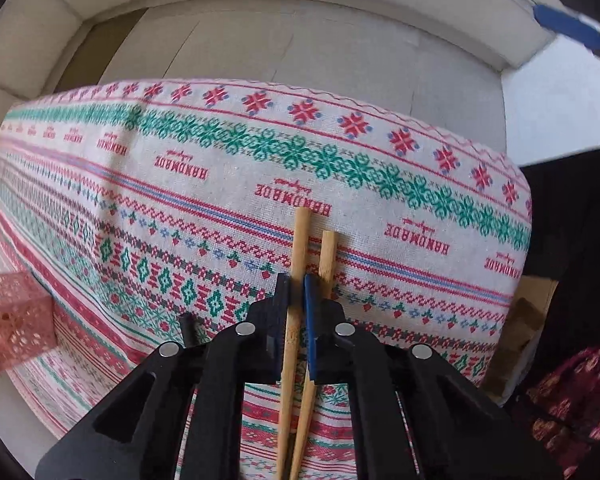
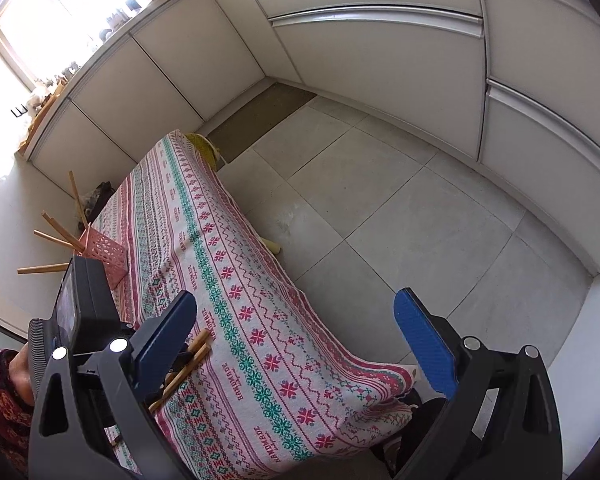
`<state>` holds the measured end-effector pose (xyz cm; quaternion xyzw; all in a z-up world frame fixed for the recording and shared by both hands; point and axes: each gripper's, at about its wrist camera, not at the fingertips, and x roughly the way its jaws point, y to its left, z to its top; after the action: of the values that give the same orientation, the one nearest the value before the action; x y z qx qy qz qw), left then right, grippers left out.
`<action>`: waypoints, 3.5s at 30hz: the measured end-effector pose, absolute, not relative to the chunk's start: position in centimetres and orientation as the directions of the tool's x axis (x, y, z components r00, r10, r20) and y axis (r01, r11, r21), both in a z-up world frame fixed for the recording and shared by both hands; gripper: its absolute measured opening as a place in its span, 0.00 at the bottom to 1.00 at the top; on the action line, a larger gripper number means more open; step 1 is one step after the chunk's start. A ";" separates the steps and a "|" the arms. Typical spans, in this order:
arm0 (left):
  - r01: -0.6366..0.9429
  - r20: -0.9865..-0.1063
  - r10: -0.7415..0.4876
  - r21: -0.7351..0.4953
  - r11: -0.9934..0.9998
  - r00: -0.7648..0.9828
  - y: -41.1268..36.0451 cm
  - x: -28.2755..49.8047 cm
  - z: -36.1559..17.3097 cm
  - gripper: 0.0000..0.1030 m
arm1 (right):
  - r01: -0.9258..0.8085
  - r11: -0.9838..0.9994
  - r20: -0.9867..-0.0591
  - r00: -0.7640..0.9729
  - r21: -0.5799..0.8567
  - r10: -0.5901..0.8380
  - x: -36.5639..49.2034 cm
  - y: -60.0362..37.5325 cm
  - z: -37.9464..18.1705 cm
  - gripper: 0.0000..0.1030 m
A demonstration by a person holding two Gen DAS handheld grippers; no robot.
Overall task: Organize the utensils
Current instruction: 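Grasp a wooden chopstick with the left tool while the right tool grasps another, then carry both chopsticks upright over the pink basket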
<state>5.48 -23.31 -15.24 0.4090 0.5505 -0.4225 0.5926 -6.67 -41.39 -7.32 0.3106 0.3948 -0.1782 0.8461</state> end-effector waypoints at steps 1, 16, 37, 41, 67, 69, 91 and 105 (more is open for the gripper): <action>0.922 -0.997 -0.081 -0.017 0.386 0.015 -22.8 6.2 -15.2 0.09 | 0.546 0.750 -0.788 0.613 0.372 -0.056 -6.3 -41.2 -7.4 0.93; 0.663 -0.723 -0.523 -0.120 0.739 0.452 -6.5 6.1 -2.5 0.06 | 0.502 0.815 -0.952 0.232 0.291 0.197 3.2 -30.4 -14.0 0.60; 0.599 -0.514 -0.568 -0.126 0.791 0.643 1.3 4.6 4.8 0.06 | 0.530 0.825 -0.956 0.291 0.197 0.042 7.4 -22.3 -14.4 0.08; 0.584 -0.513 -0.553 -0.118 0.803 0.657 1.3 4.6 4.9 0.06 | 0.501 0.828 -0.924 0.379 0.253 0.053 7.5 -21.5 -12.5 0.08; 0.498 -0.428 -0.551 -0.241 0.833 0.716 1.2 6.0 6.5 0.06 | 0.277 0.791 -0.498 0.866 0.546 0.041 0.3 -35.4 5.6 0.08; 0.482 -0.409 -0.545 -0.257 0.838 0.732 1.5 6.3 7.0 0.06 | 0.279 0.787 -0.483 0.875 0.550 0.027 0.0 -36.1 5.7 0.08; 0.232 -0.381 -0.238 -0.063 0.971 0.893 -2.9 17.6 10.1 0.07 | 0.281 0.770 -0.495 0.867 0.574 0.053 2.2 -40.3 3.1 0.08; 0.144 -0.269 -0.233 -0.311 0.939 0.934 5.3 11.4 12.0 0.40 | 0.086 0.858 -0.267 0.962 0.507 0.061 7.8 -36.1 15.4 0.08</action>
<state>11.41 5.27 12.05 -0.1446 0.1529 -0.0970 0.9728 7.78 -36.12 15.41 0.2665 0.1381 -0.0065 0.9539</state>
